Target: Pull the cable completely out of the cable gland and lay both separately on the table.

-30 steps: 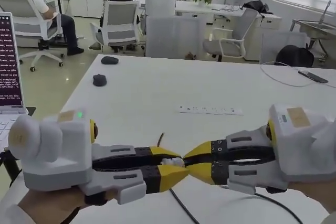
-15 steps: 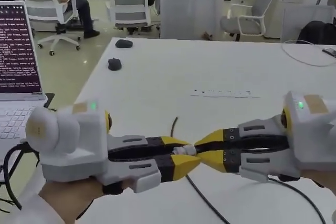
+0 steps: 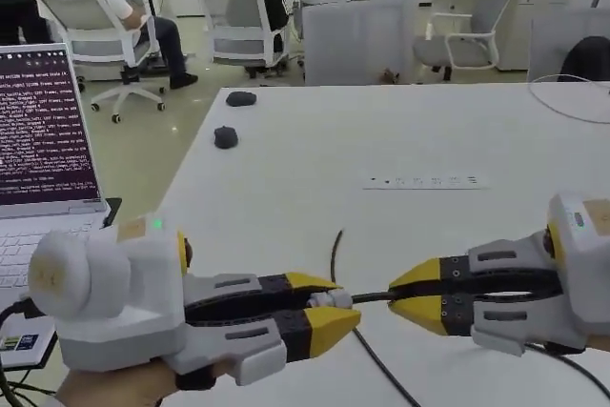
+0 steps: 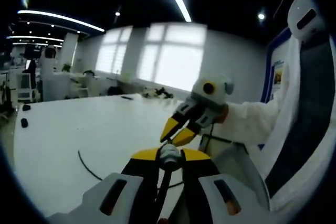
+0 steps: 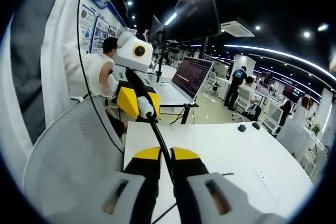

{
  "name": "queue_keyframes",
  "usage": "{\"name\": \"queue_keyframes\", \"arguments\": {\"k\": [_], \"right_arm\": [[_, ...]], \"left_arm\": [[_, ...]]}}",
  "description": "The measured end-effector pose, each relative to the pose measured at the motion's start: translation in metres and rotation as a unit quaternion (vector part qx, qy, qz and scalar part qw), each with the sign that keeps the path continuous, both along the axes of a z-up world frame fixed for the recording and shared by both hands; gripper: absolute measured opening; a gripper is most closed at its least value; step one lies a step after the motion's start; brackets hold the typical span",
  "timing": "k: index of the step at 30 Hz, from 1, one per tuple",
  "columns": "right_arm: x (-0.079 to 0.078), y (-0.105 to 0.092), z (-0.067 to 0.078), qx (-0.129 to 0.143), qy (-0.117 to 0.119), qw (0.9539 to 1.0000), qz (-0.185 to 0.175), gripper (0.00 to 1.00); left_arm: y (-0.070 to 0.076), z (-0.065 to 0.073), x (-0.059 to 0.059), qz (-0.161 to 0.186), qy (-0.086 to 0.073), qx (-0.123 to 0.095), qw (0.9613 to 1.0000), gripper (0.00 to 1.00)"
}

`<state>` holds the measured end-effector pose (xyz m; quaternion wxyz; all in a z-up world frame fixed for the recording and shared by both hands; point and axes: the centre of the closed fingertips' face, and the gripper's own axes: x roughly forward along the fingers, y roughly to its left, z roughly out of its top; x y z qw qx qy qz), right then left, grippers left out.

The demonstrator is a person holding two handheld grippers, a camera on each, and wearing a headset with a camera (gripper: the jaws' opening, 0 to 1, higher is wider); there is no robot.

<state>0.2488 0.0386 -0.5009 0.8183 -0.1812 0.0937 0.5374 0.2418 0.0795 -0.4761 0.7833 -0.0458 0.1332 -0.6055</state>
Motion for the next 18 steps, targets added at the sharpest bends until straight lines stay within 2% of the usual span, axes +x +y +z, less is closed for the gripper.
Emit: {"name": "queue_keyframes", "arguments": {"k": [4, 7, 9, 14, 18], "right_arm": [[0.000, -0.006, 0.002, 0.006, -0.002, 0.9999, -0.012, 0.05], [-0.003, -0.007, 0.000, 0.017, 0.003, 0.9997, -0.018, 0.05], [-0.004, -0.008, -0.003, 0.015, 0.006, 0.9997, -0.019, 0.05], [-0.008, -0.013, -0.010, 0.007, 0.014, 0.9997, -0.021, 0.05], [-0.009, -0.015, -0.012, 0.002, 0.013, 0.9997, -0.021, 0.09]], "left_arm": [[0.002, 0.006, 0.003, 0.002, -0.001, -0.002, 1.0000, 0.16], [-0.002, 0.006, 0.003, -0.003, 0.000, 0.005, 1.0000, 0.16], [-0.005, 0.005, 0.002, -0.005, -0.006, 0.011, 0.9999, 0.16], [-0.010, 0.004, 0.000, -0.011, -0.002, 0.010, 0.9999, 0.16], [-0.019, 0.008, -0.004, -0.029, -0.013, 0.013, 0.9994, 0.16]]}}
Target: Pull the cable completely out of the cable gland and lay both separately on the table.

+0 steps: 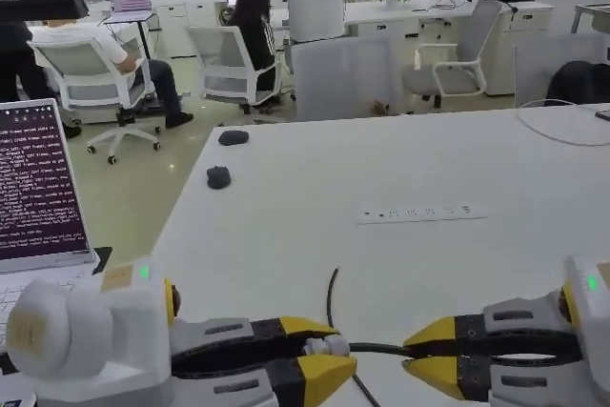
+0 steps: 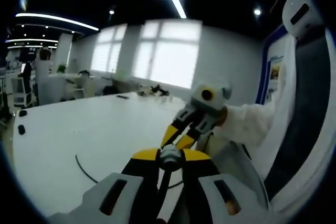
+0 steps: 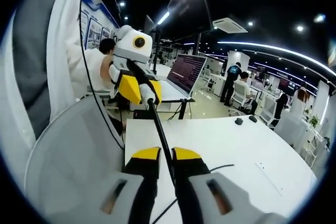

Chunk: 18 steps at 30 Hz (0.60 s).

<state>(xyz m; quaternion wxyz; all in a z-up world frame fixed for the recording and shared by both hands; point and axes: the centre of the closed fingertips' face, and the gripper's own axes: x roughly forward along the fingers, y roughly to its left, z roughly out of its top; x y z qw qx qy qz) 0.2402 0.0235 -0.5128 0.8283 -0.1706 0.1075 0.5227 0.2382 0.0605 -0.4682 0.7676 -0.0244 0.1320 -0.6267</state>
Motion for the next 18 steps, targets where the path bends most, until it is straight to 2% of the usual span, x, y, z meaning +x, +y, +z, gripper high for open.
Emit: {"name": "queue_keyframes", "arguments": {"k": [2, 4, 7, 10, 12, 13, 14, 15, 18], "right_arm": [[0.000, 0.000, 0.000, -0.006, -0.004, 1.0000, -0.004, 0.16], [0.000, 0.000, 0.004, -0.015, -0.019, 0.9997, -0.003, 0.21], [-0.002, 0.005, 0.016, -0.007, -0.030, 0.9995, 0.007, 0.24], [-0.003, 0.015, 0.029, -0.009, -0.053, 0.9980, 0.034, 0.24], [-0.003, 0.019, 0.027, -0.020, -0.055, 0.9972, 0.047, 0.23], [-0.003, 0.019, 0.024, -0.031, -0.056, 0.9966, 0.053, 0.20], [0.000, 0.018, 0.019, -0.049, -0.058, 0.9959, 0.050, 0.15], [0.000, 0.018, 0.017, -0.055, -0.058, 0.9956, 0.048, 0.06], [-0.003, 0.018, 0.015, -0.046, -0.051, 0.9968, 0.041, 0.05]], "left_arm": [[-0.004, 0.002, 0.001, -0.003, -0.002, -0.001, 1.0000, 0.16], [-0.008, 0.004, 0.002, -0.006, -0.008, -0.003, 0.9999, 0.16], [-0.014, 0.003, 0.003, -0.012, -0.008, -0.003, 0.9999, 0.16], [-0.019, -0.001, 0.000, -0.024, -0.010, 0.006, 0.9997, 0.16], [-0.022, 0.000, -0.004, -0.035, -0.010, 0.008, 0.9993, 0.16], [-0.024, 0.003, -0.007, -0.041, -0.016, 0.005, 0.9990, 0.16], [-0.025, 0.004, -0.008, -0.043, -0.019, 0.003, 0.9989, 0.16], [-0.025, 0.005, -0.008, -0.045, -0.021, 0.001, 0.9988, 0.16], [-0.023, 0.005, -0.008, -0.043, -0.016, 0.001, 0.9990, 0.16]]}}
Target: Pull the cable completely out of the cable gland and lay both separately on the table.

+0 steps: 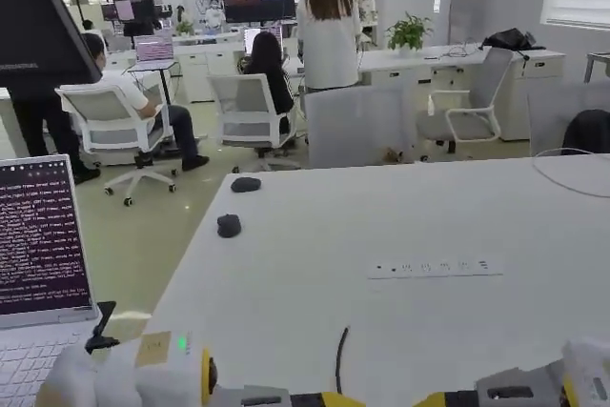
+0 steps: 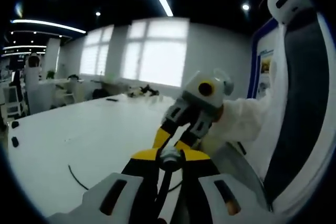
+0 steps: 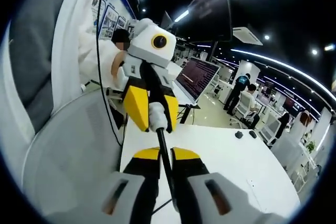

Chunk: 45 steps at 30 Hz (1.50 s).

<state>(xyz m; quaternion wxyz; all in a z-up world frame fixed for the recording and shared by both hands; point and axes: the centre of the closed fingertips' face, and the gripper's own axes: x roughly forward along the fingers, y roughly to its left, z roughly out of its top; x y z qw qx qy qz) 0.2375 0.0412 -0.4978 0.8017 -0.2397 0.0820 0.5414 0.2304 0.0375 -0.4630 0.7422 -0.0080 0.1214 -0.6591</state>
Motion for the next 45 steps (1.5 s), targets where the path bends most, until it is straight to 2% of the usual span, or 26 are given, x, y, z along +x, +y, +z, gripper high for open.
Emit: {"name": "queue_keyframes", "arguments": {"k": [6, 8, 11, 14, 17, 22, 31, 39, 45], "right_arm": [[-0.004, -0.009, 0.001, -0.014, -0.001, 0.9996, -0.023, 0.04], [-0.007, -0.014, 0.004, -0.011, -0.002, 0.9995, -0.030, 0.04], [-0.010, -0.019, 0.005, 0.003, 0.009, 0.9988, -0.049, 0.04], [-0.017, -0.021, -0.003, -0.006, 0.019, 0.9986, -0.049, 0.03], [-0.019, -0.027, -0.015, -0.033, 0.027, 0.9974, -0.057, 0.02], [-0.016, -0.035, -0.021, -0.028, 0.037, 0.9960, -0.077, 0.02], [-0.012, -0.050, -0.033, -0.019, 0.058, 0.9935, -0.096, 0.02], [0.000, -0.064, -0.049, -0.046, 0.067, 0.9914, -0.103, 0.02], [0.011, -0.070, -0.066, -0.055, 0.087, 0.9889, -0.107, 0.02]], "left_arm": [[0.006, 0.005, -0.002, -0.001, 0.009, -0.014, 0.9999, 0.16], [0.007, 0.009, -0.002, 0.001, 0.012, -0.025, 0.9996, 0.16], [0.007, 0.010, -0.005, 0.004, 0.012, -0.030, 0.9995, 0.16], [0.006, 0.010, -0.008, 0.004, 0.010, -0.031, 0.9994, 0.16], [0.008, 0.007, -0.008, 0.005, 0.017, -0.037, 0.9992, 0.16], [0.013, 0.008, -0.003, 0.013, 0.027, -0.047, 0.9985, 0.16], [0.017, 0.006, 0.002, 0.028, 0.026, -0.052, 0.9979, 0.16], [0.040, 0.002, 0.013, 0.062, 0.029, -0.052, 0.9963, 0.16], [0.055, 0.004, 0.021, 0.089, 0.026, -0.058, 0.9940, 0.16]]}}
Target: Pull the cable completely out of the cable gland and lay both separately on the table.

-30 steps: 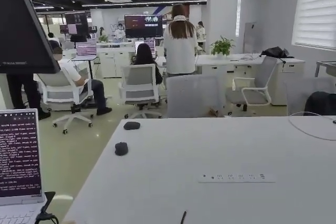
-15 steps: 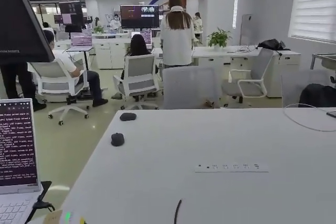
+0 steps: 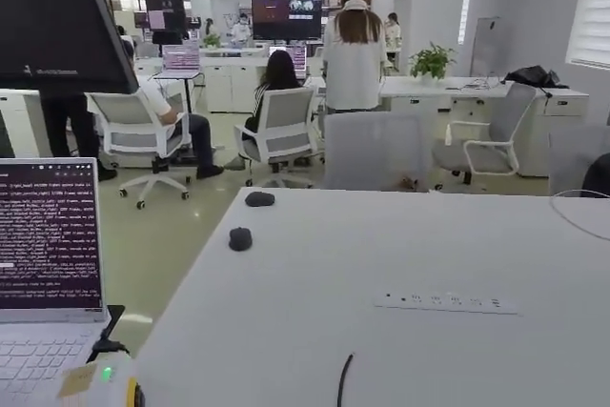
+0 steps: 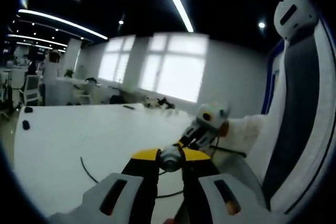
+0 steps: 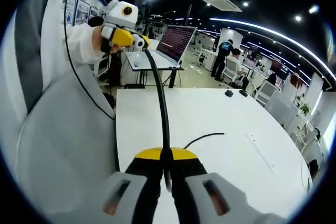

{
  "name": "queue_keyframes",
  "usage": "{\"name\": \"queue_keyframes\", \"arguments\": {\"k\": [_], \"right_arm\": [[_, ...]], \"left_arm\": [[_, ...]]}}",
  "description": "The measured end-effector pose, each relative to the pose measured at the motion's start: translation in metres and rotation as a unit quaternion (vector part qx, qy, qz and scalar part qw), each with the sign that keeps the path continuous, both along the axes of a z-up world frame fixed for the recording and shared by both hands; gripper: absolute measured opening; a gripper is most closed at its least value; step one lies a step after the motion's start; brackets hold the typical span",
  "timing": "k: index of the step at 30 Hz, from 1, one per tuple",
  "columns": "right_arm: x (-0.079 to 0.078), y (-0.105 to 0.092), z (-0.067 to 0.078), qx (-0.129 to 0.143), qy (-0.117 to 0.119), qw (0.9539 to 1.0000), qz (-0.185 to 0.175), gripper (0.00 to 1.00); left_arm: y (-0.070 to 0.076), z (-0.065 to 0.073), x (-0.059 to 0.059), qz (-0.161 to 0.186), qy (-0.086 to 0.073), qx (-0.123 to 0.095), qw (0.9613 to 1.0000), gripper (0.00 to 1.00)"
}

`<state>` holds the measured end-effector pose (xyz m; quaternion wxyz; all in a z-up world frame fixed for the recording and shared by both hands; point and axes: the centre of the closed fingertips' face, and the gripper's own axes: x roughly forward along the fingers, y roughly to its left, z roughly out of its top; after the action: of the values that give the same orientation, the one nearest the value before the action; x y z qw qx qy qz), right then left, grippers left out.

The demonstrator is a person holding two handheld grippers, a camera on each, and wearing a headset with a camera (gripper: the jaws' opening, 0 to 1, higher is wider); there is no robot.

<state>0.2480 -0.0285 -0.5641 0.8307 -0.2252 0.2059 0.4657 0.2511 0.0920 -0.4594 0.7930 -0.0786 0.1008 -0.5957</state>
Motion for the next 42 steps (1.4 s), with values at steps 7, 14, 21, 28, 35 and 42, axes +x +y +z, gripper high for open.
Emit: {"name": "queue_keyframes", "arguments": {"k": [7, 14, 21, 28, 35, 42], "right_arm": [[0.024, 0.004, -0.022, 0.020, 0.032, 0.9993, -0.003, 0.02], [0.048, 0.020, -0.067, -0.005, 0.081, 0.9966, 0.010, 0.02], [0.079, 0.042, -0.111, -0.013, 0.115, 0.9932, 0.003, 0.03], [0.097, 0.053, -0.145, -0.040, 0.128, 0.9910, 0.009, 0.04], [0.106, 0.049, -0.177, -0.051, 0.159, 0.9859, -0.009, 0.05], [0.104, 0.049, -0.192, -0.058, 0.174, 0.9831, -0.009, 0.07]], "left_arm": [[0.008, -0.008, 0.000, 0.017, 0.004, 0.006, 0.9998, 0.16], [0.007, -0.019, -0.003, 0.024, 0.019, 0.009, 0.9995, 0.16], [0.012, -0.025, 0.001, 0.040, 0.034, -0.002, 0.9986, 0.16], [0.012, -0.035, 0.005, 0.041, 0.045, 0.009, 0.9981, 0.17], [0.010, -0.048, 0.012, 0.041, 0.065, 0.011, 0.9970, 0.17], [0.006, -0.060, 0.023, 0.042, 0.081, 0.008, 0.9958, 0.17]]}}
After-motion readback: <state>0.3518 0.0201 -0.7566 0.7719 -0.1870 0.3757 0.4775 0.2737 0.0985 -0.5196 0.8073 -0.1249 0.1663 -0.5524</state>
